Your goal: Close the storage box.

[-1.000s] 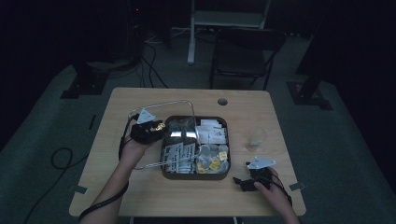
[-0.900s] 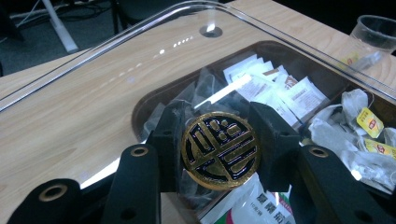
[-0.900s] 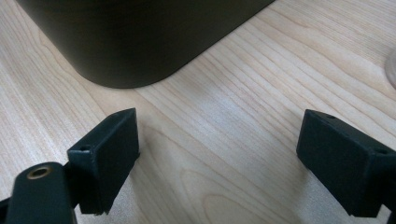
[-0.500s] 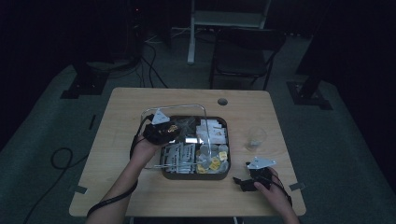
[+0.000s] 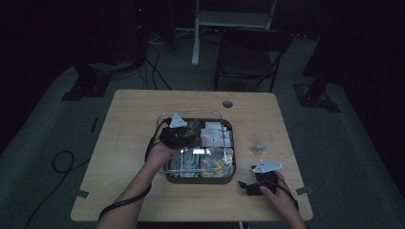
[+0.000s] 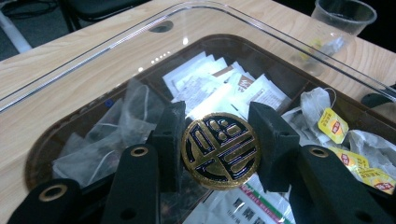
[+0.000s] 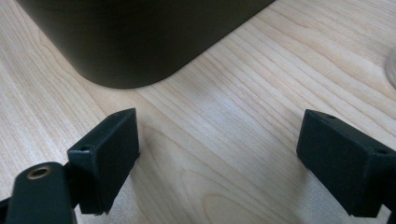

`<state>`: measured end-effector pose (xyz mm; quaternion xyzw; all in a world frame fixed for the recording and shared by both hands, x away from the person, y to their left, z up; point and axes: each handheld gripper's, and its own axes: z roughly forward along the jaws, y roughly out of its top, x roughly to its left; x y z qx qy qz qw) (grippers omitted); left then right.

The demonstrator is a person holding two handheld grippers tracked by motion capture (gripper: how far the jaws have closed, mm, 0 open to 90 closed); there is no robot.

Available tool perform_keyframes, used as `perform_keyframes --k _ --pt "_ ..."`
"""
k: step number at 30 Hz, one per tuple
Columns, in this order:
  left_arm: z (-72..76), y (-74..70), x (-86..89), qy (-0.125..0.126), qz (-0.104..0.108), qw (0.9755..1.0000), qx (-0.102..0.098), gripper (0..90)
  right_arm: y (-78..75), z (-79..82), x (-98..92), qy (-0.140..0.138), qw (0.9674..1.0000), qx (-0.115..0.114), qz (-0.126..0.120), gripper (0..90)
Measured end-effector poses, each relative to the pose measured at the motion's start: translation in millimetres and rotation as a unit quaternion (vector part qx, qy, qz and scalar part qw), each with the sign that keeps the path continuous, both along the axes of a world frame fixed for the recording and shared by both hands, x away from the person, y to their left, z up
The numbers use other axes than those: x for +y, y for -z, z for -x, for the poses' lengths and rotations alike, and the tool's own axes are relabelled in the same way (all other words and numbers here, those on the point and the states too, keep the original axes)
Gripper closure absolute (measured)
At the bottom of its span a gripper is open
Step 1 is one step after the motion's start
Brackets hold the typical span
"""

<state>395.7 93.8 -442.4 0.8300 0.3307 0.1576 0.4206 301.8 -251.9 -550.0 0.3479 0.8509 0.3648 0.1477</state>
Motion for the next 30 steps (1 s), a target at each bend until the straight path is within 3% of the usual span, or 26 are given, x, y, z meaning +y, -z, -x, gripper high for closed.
perform_keyframes --k 17,30 --pt "-4.8 12.8 -26.1 0.017 -0.032 0.9992 0.014 59.7 0.0 0.0 0.0 0.000 1.0000 0.000 0.000 12.6" --pt "-7.6 25.2 -37.9 0.017 -0.038 0.9989 0.024 59.6 0.0 0.0 0.0 0.000 1.0000 0.000 0.000 12.6"
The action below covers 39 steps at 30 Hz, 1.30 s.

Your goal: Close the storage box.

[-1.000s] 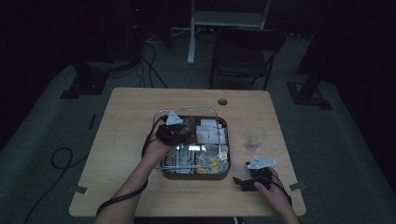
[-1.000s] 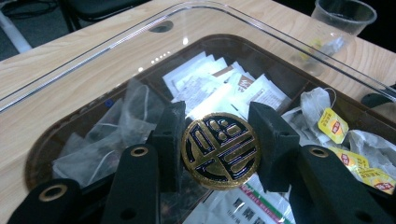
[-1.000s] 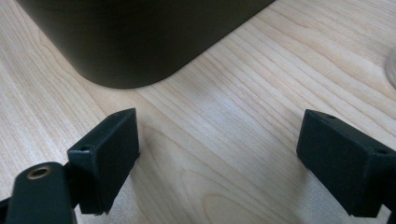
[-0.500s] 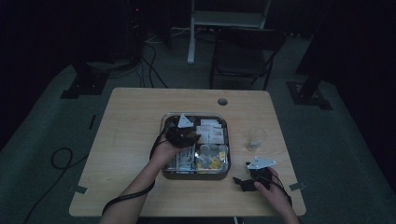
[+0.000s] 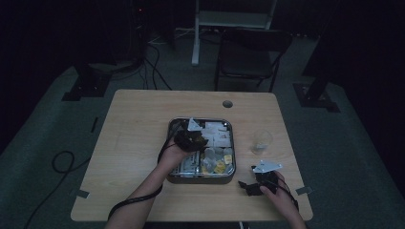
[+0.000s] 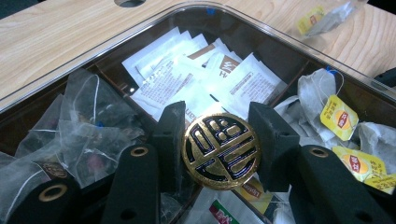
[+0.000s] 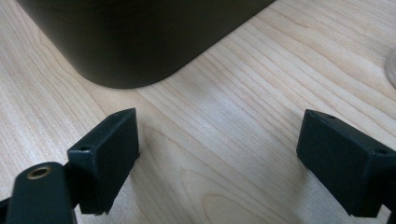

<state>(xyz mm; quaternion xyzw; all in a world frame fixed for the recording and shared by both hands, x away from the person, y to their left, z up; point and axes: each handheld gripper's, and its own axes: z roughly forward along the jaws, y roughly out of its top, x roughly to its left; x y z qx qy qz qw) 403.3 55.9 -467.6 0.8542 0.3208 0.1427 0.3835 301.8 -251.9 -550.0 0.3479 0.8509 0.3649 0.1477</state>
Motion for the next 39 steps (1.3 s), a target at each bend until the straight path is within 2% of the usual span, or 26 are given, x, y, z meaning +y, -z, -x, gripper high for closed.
perform_keyframes --k 7,15,20,25,28,31,33,35,36,39 --pt "-1.0 5.1 -2.5 0.003 -0.005 1.0000 0.006 59.6 0.0 0.0 0.0 0.000 1.0000 0.000 0.000 12.6" --pt "-1.6 7.9 -1.0 0.003 0.002 0.9999 0.011 59.6 0.0 0.0 0.0 0.000 1.0000 0.000 0.000 12.7" --pt "0.6 9.5 -0.9 -0.001 0.005 1.0000 0.005 59.6 0.0 0.0 0.0 0.000 1.0000 0.000 0.000 12.6" --pt "-0.6 10.8 0.6 0.002 0.013 0.9999 0.007 59.4 0.0 0.0 0.0 0.000 1.0000 0.000 0.000 12.6" --pt "-3.2 8.5 4.0 0.007 0.026 0.9993 0.026 58.5 0.0 0.1 0.0 0.000 1.0000 0.000 0.000 12.7" --pt "-2.9 5.3 8.8 -0.006 0.036 0.9990 0.026 41.4 0.0 0.0 0.0 0.000 1.0000 0.000 0.000 12.6" --pt "-2.7 4.1 12.3 -0.004 0.040 0.9988 0.028 28.5 0.0 0.0 0.0 0.000 1.0000 0.000 0.000 12.6" --pt "-1.4 1.6 15.8 -0.013 0.050 0.9985 0.022 23.8 0.0 0.0 0.0 0.000 1.0000 0.000 0.000 12.6" --pt "-0.7 0.2 17.0 -0.016 0.047 0.9986 0.021 17.0 0.0 0.0 0.0 0.000 1.0000 0.000 0.000 12.6" --pt "2.6 -3.0 20.6 -0.017 0.054 0.9983 0.014 15.4 0.0 0.0 0.0 0.000 1.0000 0.000 0.000 12.7"
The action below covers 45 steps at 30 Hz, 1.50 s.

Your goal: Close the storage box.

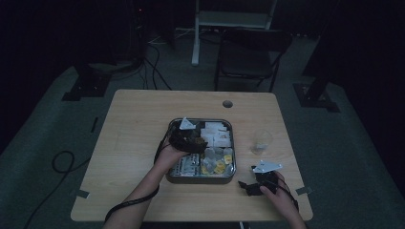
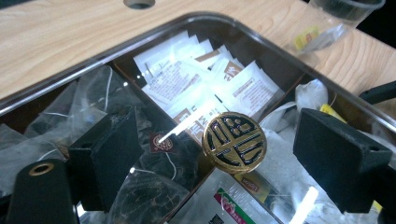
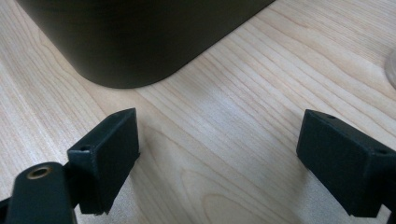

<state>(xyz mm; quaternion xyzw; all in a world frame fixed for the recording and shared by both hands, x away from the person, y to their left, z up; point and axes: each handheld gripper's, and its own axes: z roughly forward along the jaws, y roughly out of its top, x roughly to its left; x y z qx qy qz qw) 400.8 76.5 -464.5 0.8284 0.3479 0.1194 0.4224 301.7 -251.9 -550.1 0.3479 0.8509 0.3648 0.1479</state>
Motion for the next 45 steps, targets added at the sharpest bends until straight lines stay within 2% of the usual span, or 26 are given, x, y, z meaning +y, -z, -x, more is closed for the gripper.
perform_keyframes --k 2,4,6,8,13,17,20,27,37,45 --pt "2.0 -1.3 3.3 -0.002 0.001 1.0000 -0.003 15.0 0.0 0.0 0.0 0.000 1.0000 0.000 0.000 12.6" --pt "3.2 -1.2 6.9 -0.009 0.001 1.0000 -0.002 9.7 0.0 0.0 0.0 0.000 1.0000 0.000 0.000 12.6" --pt "4.2 -0.6 10.6 -0.010 0.004 0.9999 -0.003 9.7 0.0 0.0 0.0 0.000 1.0000 0.000 0.000 12.7" --pt "4.8 0.3 14.8 -0.013 0.006 0.9999 0.004 0.9 0.0 0.0 0.0 0.000 1.0000 0.000 0.000 12.6" --pt "8.8 0.5 24.0 -0.016 0.009 0.9998 0.001 1.0 0.0 0.0 0.0 0.000 1.0000 0.000 0.000 12.6" --pt "12.2 0.0 31.1 -0.021 0.007 0.9997 -0.007 1.1 0.0 0.0 0.0 0.000 1.0000 0.000 0.000 12.7" --pt "14.1 -0.7 37.0 -0.026 0.005 0.9994 -0.022 1.1 0.0 0.0 0.0 0.000 1.0000 0.000 0.000 12.6" --pt "16.2 0.0 51.2 -0.046 0.009 0.9987 -0.022 1.1 0.0 0.0 0.0 0.000 1.0000 0.000 0.000 12.6" --pt "22.5 2.0 73.1 -0.058 0.008 0.9981 -0.022 1.1 0.0 0.0 0.0 0.000 1.0000 0.000 0.000 12.6" --pt "29.7 2.1 97.0 -0.077 0.010 0.9967 -0.026 1.1 0.0 0.0 0.0 0.000 1.0000 0.000 0.000 12.6"
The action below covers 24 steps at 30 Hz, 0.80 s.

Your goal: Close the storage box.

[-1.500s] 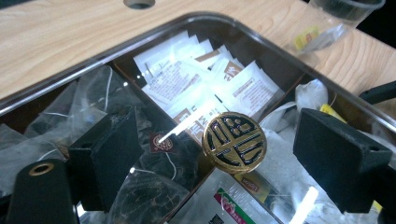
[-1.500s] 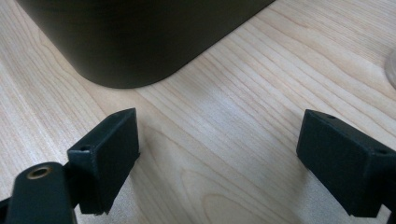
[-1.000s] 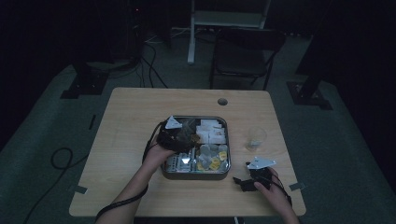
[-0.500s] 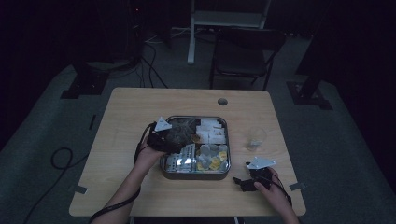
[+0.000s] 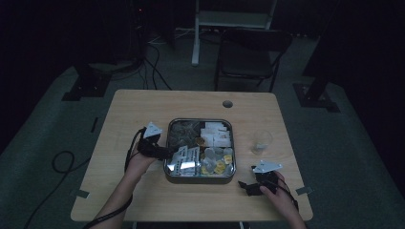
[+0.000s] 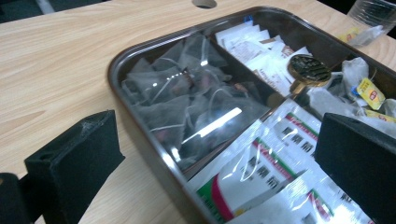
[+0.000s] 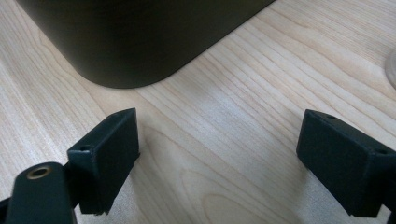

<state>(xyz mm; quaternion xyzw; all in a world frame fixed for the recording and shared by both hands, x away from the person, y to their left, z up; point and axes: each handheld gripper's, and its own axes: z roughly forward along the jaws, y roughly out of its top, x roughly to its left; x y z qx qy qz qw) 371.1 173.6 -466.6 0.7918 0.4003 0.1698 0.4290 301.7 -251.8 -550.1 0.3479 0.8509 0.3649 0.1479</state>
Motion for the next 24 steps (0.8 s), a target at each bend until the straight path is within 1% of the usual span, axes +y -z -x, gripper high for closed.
perform_keyframes --k 3,5,7,9,11,13,15,16,18,21,24 --pt "2.1 1.9 10.5 -0.010 0.001 0.9999 -0.002 1.1 0.0 0.0 0.0 0.000 1.0000 0.000 0.000 12.6" --pt "3.6 3.0 17.7 -0.016 0.008 0.9998 -0.007 1.1 0.0 0.0 0.0 0.000 1.0000 0.000 0.000 12.6" --pt "5.6 4.3 24.5 -0.024 0.009 0.9995 -0.021 1.1 0.0 0.0 0.0 0.000 1.0000 0.000 0.000 12.6" --pt "7.3 6.4 32.0 -0.031 0.005 0.9990 -0.032 1.1 0.0 0.0 0.0 0.000 1.0000 0.000 0.000 12.6" --pt "8.1 8.5 38.8 -0.038 0.008 0.9988 -0.030 1.1 0.0 0.0 0.0 0.000 1.0000 0.000 0.000 12.6" --pt "9.4 11.6 46.3 -0.049 0.002 0.9985 -0.025 1.1 0.0 0.0 0.0 0.000 1.0000 0.000 0.000 12.6" --pt "10.9 14.3 51.7 -0.055 0.005 0.9982 -0.022 1.1 0.0 0.0 0.0 0.000 1.0000 0.000 0.000 12.6" --pt "12.0 16.2 55.2 -0.060 0.002 0.9980 -0.021 1.0 0.0 0.0 0.0 0.000 1.0000 0.000 0.000 12.6" --pt "14.0 19.8 59.9 -0.065 0.004 0.9978 -0.016 1.0 0.0 0.0 0.0 0.000 1.0000 0.000 0.000 12.6" --pt "16.9 24.7 65.3 -0.069 -0.002 0.9975 -0.014 1.1 0.0 0.0 0.0 0.000 1.0000 0.000 0.000 12.6" --pt "20.7 30.0 70.9 -0.074 -0.001 0.9972 -0.008 1.0 0.0 0.1 0.1 0.001 1.0000 0.000 -0.001 12.6"
